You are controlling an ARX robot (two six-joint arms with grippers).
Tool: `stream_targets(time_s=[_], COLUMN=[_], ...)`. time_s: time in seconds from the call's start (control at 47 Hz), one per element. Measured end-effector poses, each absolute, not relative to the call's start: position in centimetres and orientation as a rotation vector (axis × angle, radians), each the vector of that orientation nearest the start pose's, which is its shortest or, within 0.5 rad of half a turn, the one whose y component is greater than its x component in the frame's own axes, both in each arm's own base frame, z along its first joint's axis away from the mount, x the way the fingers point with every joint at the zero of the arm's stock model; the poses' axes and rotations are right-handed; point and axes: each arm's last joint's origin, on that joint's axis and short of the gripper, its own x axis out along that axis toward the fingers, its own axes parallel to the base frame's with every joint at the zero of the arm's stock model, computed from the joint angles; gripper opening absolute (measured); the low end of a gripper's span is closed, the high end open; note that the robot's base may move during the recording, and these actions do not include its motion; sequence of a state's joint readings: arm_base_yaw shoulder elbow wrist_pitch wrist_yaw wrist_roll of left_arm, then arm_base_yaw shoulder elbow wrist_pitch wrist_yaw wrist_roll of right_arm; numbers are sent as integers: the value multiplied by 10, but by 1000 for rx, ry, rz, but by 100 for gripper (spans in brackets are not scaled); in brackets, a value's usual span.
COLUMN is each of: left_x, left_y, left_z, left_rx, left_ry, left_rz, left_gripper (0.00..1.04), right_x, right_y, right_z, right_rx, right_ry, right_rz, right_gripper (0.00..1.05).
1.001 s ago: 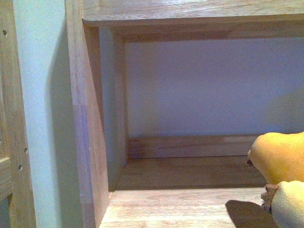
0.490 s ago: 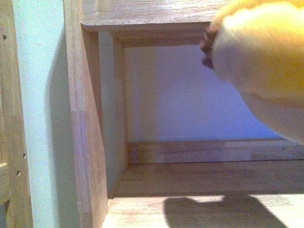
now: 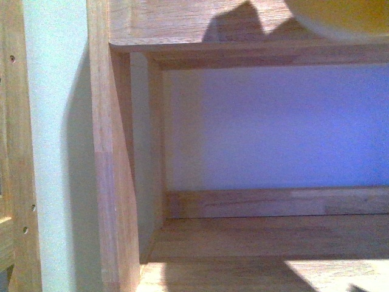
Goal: Put away toys
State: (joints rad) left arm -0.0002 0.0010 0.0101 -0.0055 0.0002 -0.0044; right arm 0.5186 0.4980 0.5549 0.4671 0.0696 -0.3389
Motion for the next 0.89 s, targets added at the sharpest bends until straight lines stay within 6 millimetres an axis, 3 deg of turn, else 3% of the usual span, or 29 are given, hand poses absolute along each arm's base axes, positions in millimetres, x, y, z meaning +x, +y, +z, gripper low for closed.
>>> stream_targets(time_s=[0.383, 0.639, 0.767, 0.894], left_x=[97, 97, 97, 97], left_y=[0, 0, 0, 0], left_z=[166, 166, 166, 166], left_rx=[-4, -4, -4, -4], left_ry=[-4, -4, -4, -4], left_rz=[0, 0, 0, 0], left_gripper=[98, 99, 99, 98], right_x=[102, 105, 126, 150], right_y=[45, 33, 28, 29], right_z=[409, 449, 482, 495], right_rx=[-214, -150, -103, -64], right_ry=[-655, -664, -686, -655], right_rz=[307, 265, 245, 241], right_gripper=[7, 7, 7, 7])
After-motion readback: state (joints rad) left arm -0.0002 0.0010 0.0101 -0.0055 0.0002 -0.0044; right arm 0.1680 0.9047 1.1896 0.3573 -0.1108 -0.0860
